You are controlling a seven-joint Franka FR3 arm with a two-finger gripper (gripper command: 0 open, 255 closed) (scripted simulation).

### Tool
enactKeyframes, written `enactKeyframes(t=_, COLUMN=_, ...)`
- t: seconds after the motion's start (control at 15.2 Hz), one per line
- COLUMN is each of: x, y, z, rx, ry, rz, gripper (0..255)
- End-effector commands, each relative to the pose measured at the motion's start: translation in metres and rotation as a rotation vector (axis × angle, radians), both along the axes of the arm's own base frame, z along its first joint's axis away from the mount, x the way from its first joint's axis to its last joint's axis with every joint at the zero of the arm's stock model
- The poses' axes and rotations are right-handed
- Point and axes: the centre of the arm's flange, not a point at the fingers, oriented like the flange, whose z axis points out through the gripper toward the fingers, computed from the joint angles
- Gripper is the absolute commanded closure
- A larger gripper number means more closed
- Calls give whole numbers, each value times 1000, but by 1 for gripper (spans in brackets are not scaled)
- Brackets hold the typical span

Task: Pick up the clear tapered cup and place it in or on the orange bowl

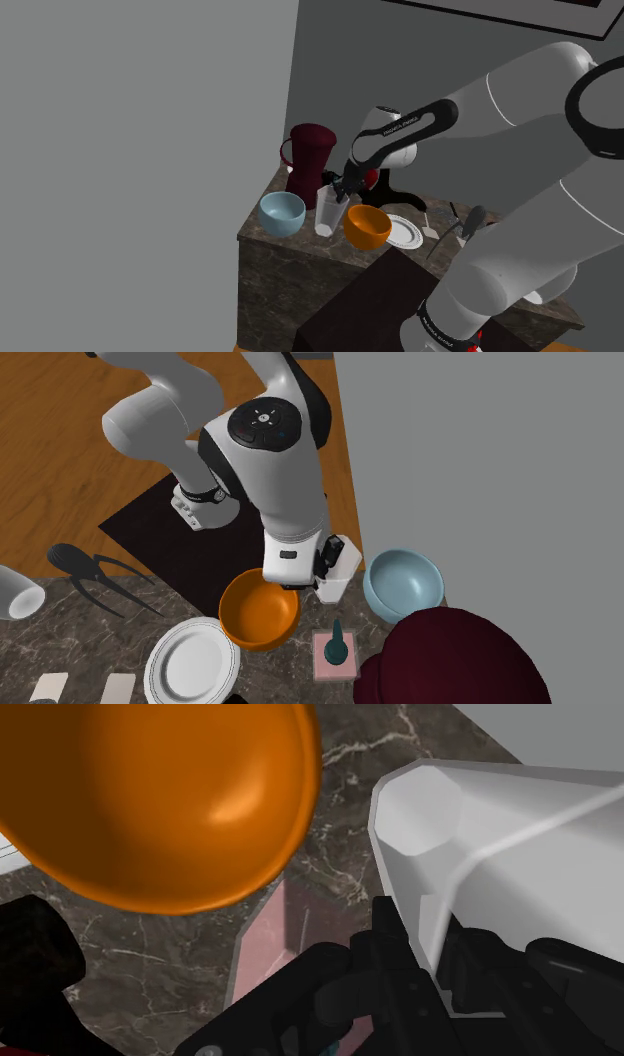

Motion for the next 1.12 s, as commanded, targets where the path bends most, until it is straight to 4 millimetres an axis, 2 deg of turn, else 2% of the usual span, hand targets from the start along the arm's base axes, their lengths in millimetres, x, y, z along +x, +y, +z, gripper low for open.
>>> enactKeyframes(t=0.0, x=0, y=0, z=10, rx=0, ry=0, rz=0, gripper=255)
enactKeyframes(t=1.06, x=0, y=0, z=95, rx=0, ry=0, rz=0, gripper=255)
